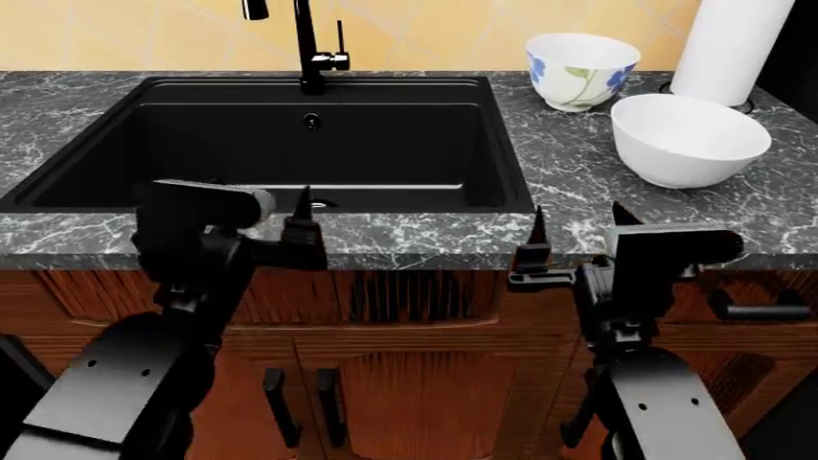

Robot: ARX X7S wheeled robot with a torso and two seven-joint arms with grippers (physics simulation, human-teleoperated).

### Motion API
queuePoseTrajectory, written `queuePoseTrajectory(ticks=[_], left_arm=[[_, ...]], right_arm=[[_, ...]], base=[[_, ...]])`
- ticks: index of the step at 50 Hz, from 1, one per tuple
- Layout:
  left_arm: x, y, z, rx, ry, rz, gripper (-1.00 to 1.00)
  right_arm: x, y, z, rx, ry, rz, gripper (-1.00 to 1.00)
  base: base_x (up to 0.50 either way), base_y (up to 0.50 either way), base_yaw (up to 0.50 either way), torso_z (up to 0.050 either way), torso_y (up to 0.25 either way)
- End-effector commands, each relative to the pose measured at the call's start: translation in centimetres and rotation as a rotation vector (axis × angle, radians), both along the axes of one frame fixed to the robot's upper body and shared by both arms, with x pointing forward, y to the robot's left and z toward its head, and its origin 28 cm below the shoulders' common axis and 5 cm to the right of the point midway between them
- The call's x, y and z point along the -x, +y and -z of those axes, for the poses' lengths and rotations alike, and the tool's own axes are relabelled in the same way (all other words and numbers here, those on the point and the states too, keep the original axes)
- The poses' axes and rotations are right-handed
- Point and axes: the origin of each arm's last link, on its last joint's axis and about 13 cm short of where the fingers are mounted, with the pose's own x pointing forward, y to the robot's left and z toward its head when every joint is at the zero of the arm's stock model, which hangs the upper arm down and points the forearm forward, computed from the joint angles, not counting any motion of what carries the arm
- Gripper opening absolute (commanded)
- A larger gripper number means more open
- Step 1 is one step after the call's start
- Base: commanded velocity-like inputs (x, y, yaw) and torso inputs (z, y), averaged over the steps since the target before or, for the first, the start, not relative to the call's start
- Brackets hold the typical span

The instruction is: Stack the bowls in the sink.

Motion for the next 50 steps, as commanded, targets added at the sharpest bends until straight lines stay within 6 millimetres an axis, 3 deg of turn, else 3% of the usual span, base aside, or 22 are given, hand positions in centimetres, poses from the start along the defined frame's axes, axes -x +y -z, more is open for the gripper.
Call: queuePoseTrajectory(ticks=[1,9,22,36,50], left_arm=[[-2.9,1.0,-6.6,-0.004,-0.019,0.02,1.0],[-6.0,1.8,-9.4,0.018,0.0,-0.002,1.0],[-9.5,2.3,-9.6,-0.024,0.064,-0.044,1.0],[-11.5,2.3,-7.8,-0.06,0.112,-0.075,1.0],[-11.6,2.3,-7.4,-0.069,0.119,-0.072,1.0]], right_arm=[[-3.2,-1.4,-5.6,0.031,-0.041,0.009,1.0],[-6.5,-2.5,-9.0,0.045,-0.042,0.035,1.0],[-11.2,-2.6,-12.6,0.086,-0.004,0.037,1.0],[-12.4,-2.8,-13.7,0.126,0.055,0.057,1.0],[-12.5,-3.4,-13.8,0.136,0.076,0.072,1.0]], base=[[0.0,0.0,0.0,0.05,0.0],[0.0,0.0,0.0,0.034,0.0],[0.0,0.0,0.0,0.0,0.0],[0.0,-0.05,0.0,0.0,0.0],[0.0,-0.42,0.0,0.0,0.0]])
